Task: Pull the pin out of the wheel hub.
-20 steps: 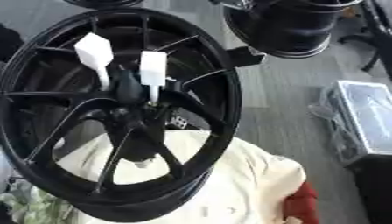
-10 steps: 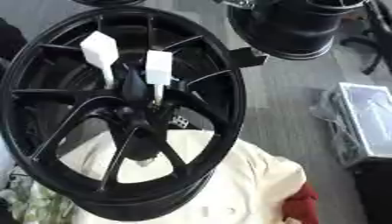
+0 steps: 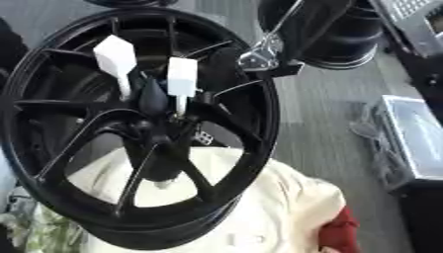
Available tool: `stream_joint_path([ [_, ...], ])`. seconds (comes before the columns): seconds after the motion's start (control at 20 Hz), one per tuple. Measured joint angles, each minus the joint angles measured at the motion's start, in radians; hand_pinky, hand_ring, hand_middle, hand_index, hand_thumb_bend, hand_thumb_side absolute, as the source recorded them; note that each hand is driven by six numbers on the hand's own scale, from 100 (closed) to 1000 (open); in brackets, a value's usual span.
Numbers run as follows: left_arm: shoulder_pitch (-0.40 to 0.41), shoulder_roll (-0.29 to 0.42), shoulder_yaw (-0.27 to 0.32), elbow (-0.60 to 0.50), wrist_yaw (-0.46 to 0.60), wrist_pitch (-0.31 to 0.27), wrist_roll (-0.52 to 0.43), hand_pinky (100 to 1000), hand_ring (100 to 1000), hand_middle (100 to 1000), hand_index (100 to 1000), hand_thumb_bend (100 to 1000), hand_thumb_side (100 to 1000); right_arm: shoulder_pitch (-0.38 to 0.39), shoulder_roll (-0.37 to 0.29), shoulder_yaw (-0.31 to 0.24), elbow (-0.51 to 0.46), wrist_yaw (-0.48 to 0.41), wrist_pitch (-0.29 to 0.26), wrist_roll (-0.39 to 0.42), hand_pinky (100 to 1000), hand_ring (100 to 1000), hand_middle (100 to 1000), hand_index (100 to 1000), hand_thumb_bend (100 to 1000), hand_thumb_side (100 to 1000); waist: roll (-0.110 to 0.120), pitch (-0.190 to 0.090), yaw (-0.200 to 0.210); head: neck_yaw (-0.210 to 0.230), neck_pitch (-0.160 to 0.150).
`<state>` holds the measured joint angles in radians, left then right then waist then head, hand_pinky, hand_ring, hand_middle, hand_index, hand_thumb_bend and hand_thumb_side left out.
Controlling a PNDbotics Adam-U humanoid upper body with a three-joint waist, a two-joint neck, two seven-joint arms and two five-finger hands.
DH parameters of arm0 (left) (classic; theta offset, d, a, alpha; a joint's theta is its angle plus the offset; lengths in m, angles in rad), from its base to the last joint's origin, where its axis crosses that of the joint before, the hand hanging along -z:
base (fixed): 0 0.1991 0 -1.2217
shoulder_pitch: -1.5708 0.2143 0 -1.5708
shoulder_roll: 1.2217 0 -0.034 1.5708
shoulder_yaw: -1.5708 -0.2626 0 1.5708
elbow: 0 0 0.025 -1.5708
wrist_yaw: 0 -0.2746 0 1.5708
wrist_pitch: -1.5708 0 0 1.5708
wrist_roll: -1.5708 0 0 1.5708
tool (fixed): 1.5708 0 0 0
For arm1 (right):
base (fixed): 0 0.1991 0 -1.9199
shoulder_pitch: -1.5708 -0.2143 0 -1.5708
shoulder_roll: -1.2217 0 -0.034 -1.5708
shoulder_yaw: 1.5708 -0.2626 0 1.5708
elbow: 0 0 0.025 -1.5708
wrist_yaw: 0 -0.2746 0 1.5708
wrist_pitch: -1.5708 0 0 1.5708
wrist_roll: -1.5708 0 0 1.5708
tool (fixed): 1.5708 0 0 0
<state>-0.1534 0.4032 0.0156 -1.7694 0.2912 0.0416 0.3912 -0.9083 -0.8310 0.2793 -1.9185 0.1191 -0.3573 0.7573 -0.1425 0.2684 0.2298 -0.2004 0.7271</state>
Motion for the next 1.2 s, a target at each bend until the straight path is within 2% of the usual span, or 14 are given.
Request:
stream_joint_path([
  [0.35,0.0,0.0,0.0,0.0,0.0,0.0,0.0,823,760,708,747,354,657,-0.022,0.031,0.047,0.004,0.022,-0.008,0.052,876,786,728,825,307,295,0.0,0.004,-0.001,0.005,0.001],
  [0.7,0.002,0.0,0.0,0.001,0.0,0.0,0.0,824,760,707,747,353,657,-0.033,0.069,0.068,0.015,0.062,0.007,0.073,871,783,725,828,312,328,0.0,0.005,-0.007,0.012,0.005],
  [0.95,0.004,0.0,0.0,0.001,0.0,0.0,0.0,824,761,707,747,352,658,-0.033,0.089,0.076,0.028,0.092,0.013,0.071,865,781,721,824,317,336,0.0,0.005,-0.008,0.017,0.007],
  [1.05,0.004,0.0,0.0,0.001,0.0,0.0,0.0,825,761,707,747,352,658,-0.033,0.098,0.078,0.04,0.114,0.021,0.062,858,782,719,823,352,355,0.0,0.005,-0.009,0.02,0.009],
  [1.2,0.004,0.0,0.0,0.001,0.0,0.0,0.0,825,761,707,747,352,658,-0.031,0.107,0.078,0.059,0.169,0.066,0.014,852,778,715,824,353,396,0.0,0.005,-0.01,0.024,0.009],
])
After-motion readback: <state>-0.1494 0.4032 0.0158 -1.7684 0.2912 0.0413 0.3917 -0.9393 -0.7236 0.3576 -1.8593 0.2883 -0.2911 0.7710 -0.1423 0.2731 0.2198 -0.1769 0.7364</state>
